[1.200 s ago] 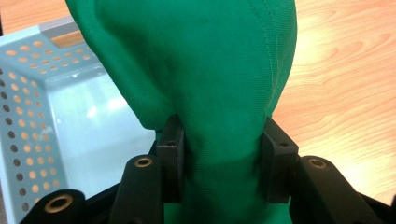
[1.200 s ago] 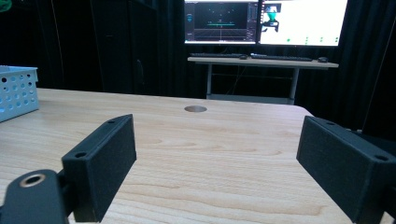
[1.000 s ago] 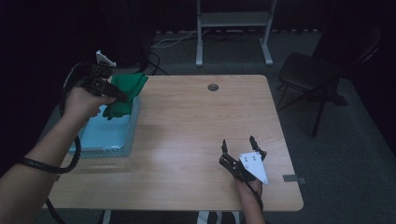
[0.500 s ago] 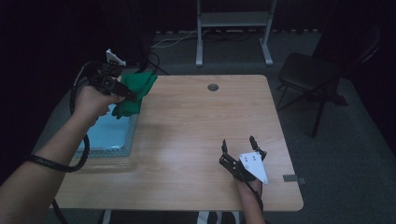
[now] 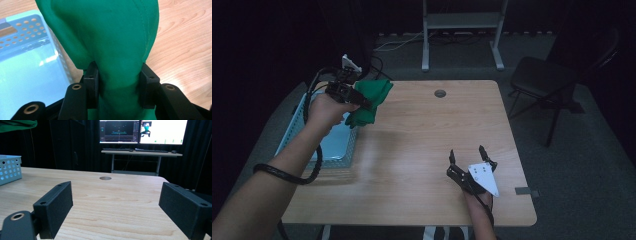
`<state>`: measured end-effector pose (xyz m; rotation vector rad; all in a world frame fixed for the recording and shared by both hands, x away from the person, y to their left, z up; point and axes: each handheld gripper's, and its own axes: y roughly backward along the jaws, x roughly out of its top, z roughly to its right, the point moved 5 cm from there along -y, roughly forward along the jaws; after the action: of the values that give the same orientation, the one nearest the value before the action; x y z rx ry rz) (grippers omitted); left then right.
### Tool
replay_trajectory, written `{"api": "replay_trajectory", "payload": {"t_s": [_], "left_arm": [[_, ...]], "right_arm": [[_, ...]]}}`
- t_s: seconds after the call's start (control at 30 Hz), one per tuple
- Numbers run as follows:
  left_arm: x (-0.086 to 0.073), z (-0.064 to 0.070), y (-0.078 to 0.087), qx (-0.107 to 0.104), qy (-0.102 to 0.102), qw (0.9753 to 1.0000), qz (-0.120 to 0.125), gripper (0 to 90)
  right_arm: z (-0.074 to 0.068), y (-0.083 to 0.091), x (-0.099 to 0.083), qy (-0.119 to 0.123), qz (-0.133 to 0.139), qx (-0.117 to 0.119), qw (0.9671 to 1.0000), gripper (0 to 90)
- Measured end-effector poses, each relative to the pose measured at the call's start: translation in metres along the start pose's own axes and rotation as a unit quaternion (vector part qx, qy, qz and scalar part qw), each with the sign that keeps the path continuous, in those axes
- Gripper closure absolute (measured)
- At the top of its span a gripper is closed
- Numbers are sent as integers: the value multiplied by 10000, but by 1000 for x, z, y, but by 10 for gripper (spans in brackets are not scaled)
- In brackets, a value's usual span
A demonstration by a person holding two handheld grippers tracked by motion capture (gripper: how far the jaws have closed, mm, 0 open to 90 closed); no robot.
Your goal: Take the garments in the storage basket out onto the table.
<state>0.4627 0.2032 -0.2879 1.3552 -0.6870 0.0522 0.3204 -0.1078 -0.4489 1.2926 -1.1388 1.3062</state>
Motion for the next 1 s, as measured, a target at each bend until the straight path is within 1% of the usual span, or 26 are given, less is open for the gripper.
{"api": "replay_trajectory", "payload": {"t_s": [0.17, 0.27, 0.3, 0.4, 0.43, 0.47, 0.53, 0.6, 0.7, 0.77, 0.8, 0.83, 0.87, 0.93, 0.97, 1.0], "left_arm": [[2, 14, -11, -74, -66, 9999, -28, 593], [1, 18, -17, -119, -102, 9999, -7, 592], [1, 18, -19, -84, -87, 9999, 17, 592], [0, 18, -24, -65, -58, 10000, 6, 592], [0, 18, -25, -64, -31, 10000, 22, 592], [0, 19, -26, -115, -32, 9999, -9, 592], [-1, 20, -28, -76, -41, 9999, -56, 592], [-2, 20, -30, -95, 4, 9999, -48, 592], [-3, 21, -34, -92, 14, 9999, -52, 592], [-5, 22, -39, -99, 15, 9999, -113, 591], [-6, 23, -42, -54, 50, 9999, -114, 591], [-7, 24, -45, -62, 95, 9999, -121, 591], [-8, 24, -48, -54, 74, 9998, -176, 591], [-9, 27, -53, -45, 63, 9998, -190, 591], [-10, 28, -56, -92, 89, 9997, -195, 591], [-10, 29, -58, -90, 95, 9997, -207, 591]], "right_arm": [[0, 0, 0, 1, -7, 4, 10000, 111], [0, 0, 0, 2, -3, 17, 10000, 111], [0, 0, 0, 2, -2, 22, 10000, 110], [0, 0, 0, -1, -13, 23, 10000, 110], [0, 0, 0, -1, -22, 26, 10000, 111], [0, 0, 0, 5, -24, 26, 10000, 111], [0, 0, 0, 17, -26, 30, 10000, 111], [0, 0, 0, 29, -16, 32, 10000, 110], [0, 0, 0, 35, -12, 33, 10000, 111], [0, 0, 0, 32, -12, 31, 10000, 110], [0, 0, 0, 21, -14, 31, 10000, 110], [0, 0, 0, 17, -16, 30, 10000, 110], [0, 0, 0, 7, -13, 32, 10000, 110], [0, 0, 0, 13, -15, 27, 10000, 111], [0, 0, 0, 7, -14, 29, 10000, 111], [0, 0, 0, 3, -10, 30, 10000, 110]]}}
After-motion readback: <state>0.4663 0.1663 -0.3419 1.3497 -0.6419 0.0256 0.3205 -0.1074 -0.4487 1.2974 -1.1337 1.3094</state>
